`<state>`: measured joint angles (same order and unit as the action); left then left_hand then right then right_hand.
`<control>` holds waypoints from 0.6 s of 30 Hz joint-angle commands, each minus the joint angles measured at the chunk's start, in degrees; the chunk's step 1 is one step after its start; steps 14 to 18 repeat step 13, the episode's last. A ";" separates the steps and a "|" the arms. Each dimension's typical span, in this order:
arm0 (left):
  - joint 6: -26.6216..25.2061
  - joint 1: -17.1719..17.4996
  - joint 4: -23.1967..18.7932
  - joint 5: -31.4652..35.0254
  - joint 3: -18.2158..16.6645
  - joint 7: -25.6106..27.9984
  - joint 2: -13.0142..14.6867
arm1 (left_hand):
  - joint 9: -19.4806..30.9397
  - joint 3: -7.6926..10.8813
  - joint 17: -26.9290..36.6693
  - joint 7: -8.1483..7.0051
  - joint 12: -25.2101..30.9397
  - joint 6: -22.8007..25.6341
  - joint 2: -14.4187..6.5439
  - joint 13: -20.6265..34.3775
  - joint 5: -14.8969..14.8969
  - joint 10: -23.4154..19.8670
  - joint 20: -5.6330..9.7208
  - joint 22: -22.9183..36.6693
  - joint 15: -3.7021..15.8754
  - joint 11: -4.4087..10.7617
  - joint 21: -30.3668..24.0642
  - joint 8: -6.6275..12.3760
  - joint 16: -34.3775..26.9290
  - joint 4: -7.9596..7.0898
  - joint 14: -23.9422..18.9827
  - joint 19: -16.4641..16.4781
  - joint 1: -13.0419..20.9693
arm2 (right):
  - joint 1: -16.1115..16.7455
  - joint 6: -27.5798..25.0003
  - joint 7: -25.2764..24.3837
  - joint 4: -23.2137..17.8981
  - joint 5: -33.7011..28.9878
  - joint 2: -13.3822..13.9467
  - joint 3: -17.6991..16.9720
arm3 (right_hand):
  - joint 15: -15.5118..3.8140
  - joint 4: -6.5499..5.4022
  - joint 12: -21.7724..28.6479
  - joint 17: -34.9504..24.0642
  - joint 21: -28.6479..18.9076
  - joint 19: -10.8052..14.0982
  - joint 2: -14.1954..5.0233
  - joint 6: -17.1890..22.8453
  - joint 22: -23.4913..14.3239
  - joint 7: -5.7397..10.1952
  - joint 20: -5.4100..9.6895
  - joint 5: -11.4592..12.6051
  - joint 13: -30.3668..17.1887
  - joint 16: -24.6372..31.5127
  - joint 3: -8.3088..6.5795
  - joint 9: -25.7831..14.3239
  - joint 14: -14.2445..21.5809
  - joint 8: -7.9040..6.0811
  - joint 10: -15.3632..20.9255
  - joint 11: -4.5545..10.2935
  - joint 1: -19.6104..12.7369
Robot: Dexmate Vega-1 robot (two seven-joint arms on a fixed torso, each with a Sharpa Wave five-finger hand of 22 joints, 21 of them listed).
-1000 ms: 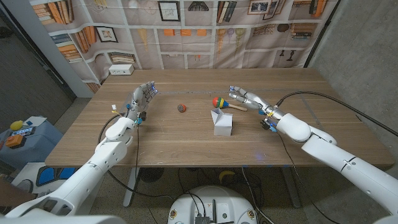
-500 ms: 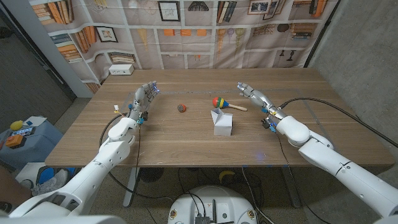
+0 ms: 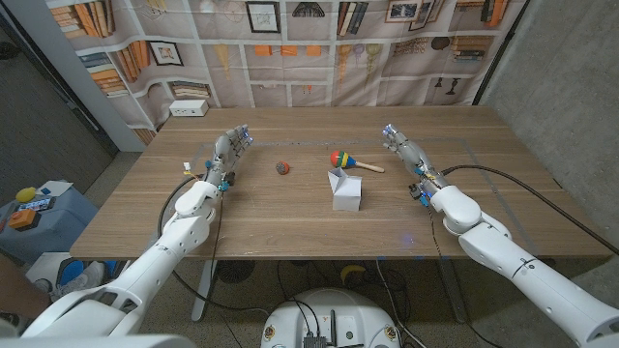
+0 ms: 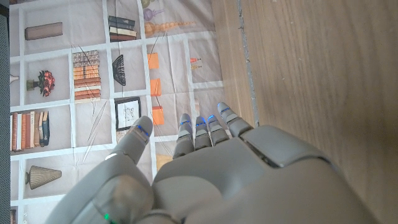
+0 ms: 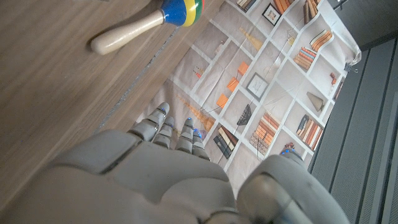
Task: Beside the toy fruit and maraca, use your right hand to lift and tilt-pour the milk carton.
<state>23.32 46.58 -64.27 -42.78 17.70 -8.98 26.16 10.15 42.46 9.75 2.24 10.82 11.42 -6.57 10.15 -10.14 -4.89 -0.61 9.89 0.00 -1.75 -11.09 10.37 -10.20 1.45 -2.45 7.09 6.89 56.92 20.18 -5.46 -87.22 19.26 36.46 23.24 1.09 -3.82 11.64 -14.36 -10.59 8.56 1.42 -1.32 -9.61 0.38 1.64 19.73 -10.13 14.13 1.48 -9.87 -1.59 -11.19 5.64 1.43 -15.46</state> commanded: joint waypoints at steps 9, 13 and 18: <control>1.79 -0.66 2.36 0.43 0.05 0.62 -1.36 | 0.04 -0.35 0.10 -0.57 0.01 -2.93 -4.11 0.12 0.08 0.84 0.34 0.06 -0.13 0.08 -0.01 -0.73 -0.24 0.13 0.13 0.00 0.71 | 1.77 7.74 -0.70 6.51 11.05 -7.72 -3.48 | 0.71 -1.03 -0.85 0.40 0.07 -0.61 -1.09 -0.91 0.04 -2.85 0.31 -0.20 -0.13 -0.44 0.19 -0.09 0.08 0.63 -1.19 -0.53 1.50; 2.35 -1.32 4.14 -0.84 -0.28 -1.41 -2.09 | 0.03 -0.38 0.10 -0.46 0.03 -2.85 -4.10 0.11 0.08 0.82 0.38 0.06 -0.11 0.17 -0.01 -0.61 -0.23 0.13 0.15 -0.01 0.70 | 1.67 7.74 -0.97 6.74 12.02 -8.69 -3.57 | 0.58 -1.10 -0.86 0.50 0.03 -0.58 -1.24 -0.93 0.05 -3.14 0.41 -0.21 -0.13 -0.56 0.20 -0.08 0.00 0.64 -1.19 -0.52 1.62; 2.35 -1.32 4.14 -0.84 -0.28 -1.41 -2.09 | 0.03 -0.38 0.10 -0.46 0.03 -2.85 -4.10 0.11 0.08 0.82 0.38 0.06 -0.11 0.17 -0.01 -0.61 -0.23 0.13 0.15 -0.01 0.70 | 1.67 7.74 -0.97 6.74 12.02 -8.69 -3.57 | 0.58 -1.10 -0.86 0.50 0.03 -0.58 -1.24 -0.93 0.05 -3.14 0.41 -0.21 -0.13 -0.56 0.20 -0.08 0.00 0.64 -1.19 -0.52 1.62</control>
